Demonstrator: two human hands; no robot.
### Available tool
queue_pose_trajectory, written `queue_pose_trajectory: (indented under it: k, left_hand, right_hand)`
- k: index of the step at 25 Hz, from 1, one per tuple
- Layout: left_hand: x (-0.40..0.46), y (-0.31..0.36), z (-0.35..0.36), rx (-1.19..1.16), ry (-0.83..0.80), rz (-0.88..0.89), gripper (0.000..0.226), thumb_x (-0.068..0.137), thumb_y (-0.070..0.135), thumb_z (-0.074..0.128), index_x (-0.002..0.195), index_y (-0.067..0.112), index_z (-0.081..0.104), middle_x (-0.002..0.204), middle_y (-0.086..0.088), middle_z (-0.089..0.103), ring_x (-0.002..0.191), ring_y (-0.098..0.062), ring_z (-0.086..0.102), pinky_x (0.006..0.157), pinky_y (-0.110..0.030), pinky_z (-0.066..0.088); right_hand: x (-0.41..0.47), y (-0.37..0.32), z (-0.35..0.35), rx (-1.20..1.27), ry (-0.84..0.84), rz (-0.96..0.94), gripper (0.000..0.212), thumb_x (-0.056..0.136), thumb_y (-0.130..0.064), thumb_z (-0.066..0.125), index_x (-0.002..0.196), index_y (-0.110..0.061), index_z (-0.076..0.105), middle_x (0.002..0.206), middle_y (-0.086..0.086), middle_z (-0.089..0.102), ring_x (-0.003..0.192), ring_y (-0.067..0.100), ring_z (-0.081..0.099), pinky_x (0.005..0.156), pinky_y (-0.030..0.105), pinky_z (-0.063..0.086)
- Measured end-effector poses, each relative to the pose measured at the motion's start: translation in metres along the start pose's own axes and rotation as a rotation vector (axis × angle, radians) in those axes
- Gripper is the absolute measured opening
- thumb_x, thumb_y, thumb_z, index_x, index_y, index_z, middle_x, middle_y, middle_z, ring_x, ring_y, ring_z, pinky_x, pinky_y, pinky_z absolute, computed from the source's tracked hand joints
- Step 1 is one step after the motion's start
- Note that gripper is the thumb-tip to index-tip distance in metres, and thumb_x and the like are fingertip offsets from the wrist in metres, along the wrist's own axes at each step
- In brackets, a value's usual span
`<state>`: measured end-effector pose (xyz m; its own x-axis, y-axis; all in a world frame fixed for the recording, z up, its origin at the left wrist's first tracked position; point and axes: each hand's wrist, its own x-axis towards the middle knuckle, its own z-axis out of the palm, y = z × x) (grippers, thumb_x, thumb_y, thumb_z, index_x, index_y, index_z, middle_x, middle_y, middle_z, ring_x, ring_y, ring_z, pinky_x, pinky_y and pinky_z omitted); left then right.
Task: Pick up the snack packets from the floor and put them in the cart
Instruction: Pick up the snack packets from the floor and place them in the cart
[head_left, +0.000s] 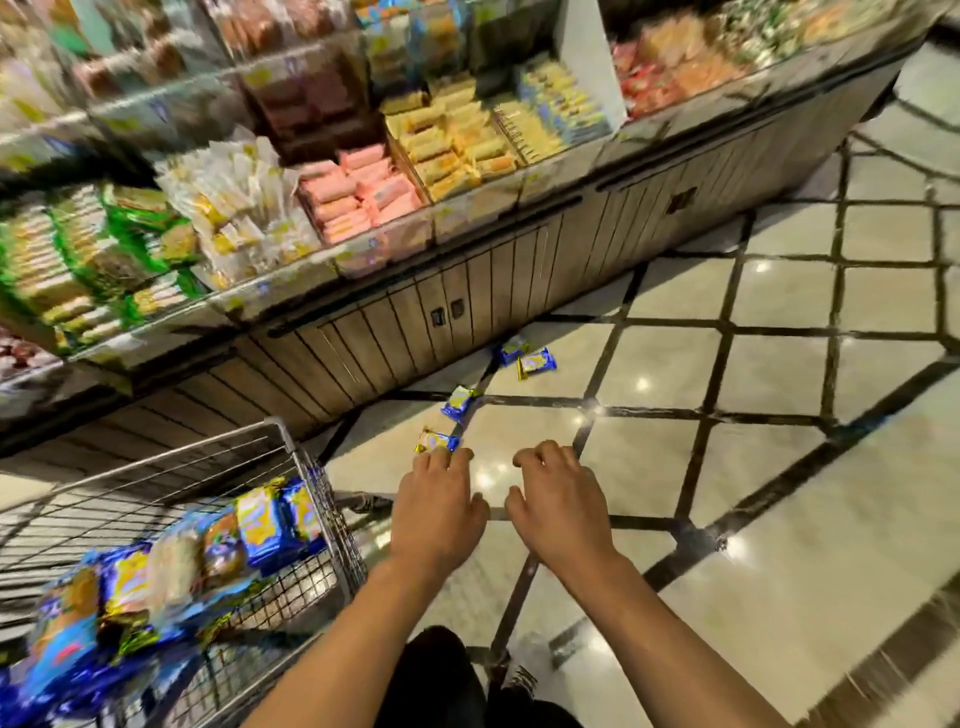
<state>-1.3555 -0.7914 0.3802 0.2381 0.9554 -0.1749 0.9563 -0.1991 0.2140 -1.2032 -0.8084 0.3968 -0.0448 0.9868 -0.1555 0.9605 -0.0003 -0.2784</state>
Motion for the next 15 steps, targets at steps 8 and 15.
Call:
queue_pose_trajectory:
  k: [8,15]
  left_hand:
    - [0.117,0.055,0.005,-0.019,0.006,0.035,0.046,0.084,0.035,0.056,0.126,0.016,0.054,0.115,-0.004,0.057,0.106,-0.029,0.050,0.083,-0.040,0.044]
    - [0.249,0.089,-0.003,-0.074,-0.048,0.026,0.048,0.088,0.034,0.053,0.133,0.017,0.049,0.121,-0.004,0.057,0.110,-0.028,0.052,0.086,-0.039,0.045]
  right_hand:
    - [0.081,0.101,-0.034,-0.092,-0.033,0.050,0.035,0.090,-0.032,0.049,0.121,-0.019,0.059,0.119,0.004,0.056,0.112,0.026,0.049,0.082,0.036,0.043]
    - [0.190,0.160,-0.079,-0.093,-0.068,0.081,0.043,0.091,-0.031,0.048,0.132,-0.018,0.051,0.121,0.005,0.055,0.114,0.026,0.050,0.085,0.039,0.046]
